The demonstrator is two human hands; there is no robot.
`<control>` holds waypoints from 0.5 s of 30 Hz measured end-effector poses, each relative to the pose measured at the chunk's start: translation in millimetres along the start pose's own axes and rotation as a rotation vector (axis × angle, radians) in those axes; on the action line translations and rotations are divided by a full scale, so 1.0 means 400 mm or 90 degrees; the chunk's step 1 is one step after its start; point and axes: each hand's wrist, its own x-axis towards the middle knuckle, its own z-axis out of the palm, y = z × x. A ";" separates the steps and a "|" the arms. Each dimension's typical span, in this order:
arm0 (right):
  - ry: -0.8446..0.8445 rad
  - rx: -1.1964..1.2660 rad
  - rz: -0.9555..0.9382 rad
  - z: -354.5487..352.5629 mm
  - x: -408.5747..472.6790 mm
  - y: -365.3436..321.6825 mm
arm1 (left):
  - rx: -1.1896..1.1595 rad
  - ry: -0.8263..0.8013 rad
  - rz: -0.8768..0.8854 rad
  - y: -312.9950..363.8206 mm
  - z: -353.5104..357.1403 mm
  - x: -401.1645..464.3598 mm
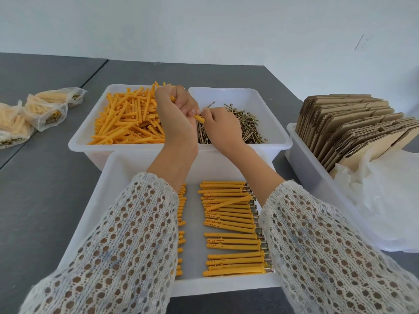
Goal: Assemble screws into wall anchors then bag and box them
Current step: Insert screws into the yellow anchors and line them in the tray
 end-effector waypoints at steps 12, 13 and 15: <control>0.033 0.070 -0.041 -0.005 -0.004 -0.018 | 0.104 0.046 -0.045 -0.020 -0.014 0.014; 0.042 0.065 -0.054 -0.006 -0.006 -0.020 | 0.182 0.051 -0.038 -0.029 -0.018 0.016; 0.059 0.034 -0.070 -0.009 -0.009 -0.019 | 0.358 0.054 0.016 -0.049 -0.027 0.015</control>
